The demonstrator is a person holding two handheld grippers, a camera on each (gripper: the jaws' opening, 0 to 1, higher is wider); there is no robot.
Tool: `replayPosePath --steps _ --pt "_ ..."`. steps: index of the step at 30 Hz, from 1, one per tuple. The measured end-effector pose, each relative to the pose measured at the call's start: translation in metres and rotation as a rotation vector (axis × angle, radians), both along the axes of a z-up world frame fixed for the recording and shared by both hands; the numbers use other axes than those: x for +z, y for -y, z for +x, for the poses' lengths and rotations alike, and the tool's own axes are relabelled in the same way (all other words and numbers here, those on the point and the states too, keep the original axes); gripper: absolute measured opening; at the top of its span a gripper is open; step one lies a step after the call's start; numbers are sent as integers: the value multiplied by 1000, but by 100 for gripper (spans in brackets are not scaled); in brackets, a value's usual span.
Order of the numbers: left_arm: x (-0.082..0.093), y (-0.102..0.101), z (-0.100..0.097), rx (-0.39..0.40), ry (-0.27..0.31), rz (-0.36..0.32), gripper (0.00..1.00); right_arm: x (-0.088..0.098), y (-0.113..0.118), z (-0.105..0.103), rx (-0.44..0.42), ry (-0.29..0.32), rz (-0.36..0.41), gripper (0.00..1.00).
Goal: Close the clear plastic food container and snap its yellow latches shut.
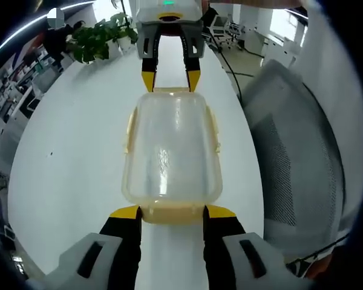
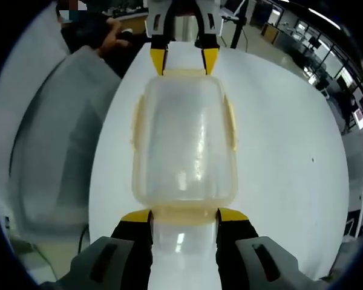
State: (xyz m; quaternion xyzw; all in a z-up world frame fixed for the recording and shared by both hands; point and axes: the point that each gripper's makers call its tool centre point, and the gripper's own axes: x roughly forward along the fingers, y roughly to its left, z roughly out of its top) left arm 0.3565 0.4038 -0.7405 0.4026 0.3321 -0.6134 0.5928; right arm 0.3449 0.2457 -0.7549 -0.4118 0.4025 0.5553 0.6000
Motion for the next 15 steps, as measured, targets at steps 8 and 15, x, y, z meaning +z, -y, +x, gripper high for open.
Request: replayPosePath --steps 8,15 --pt "1 9 -1 1 0 -8 39 -1 10 0 1 0 -13 39" --pt "0 20 1 -1 5 -16 39 -1 21 0 -3 5 -19 39"
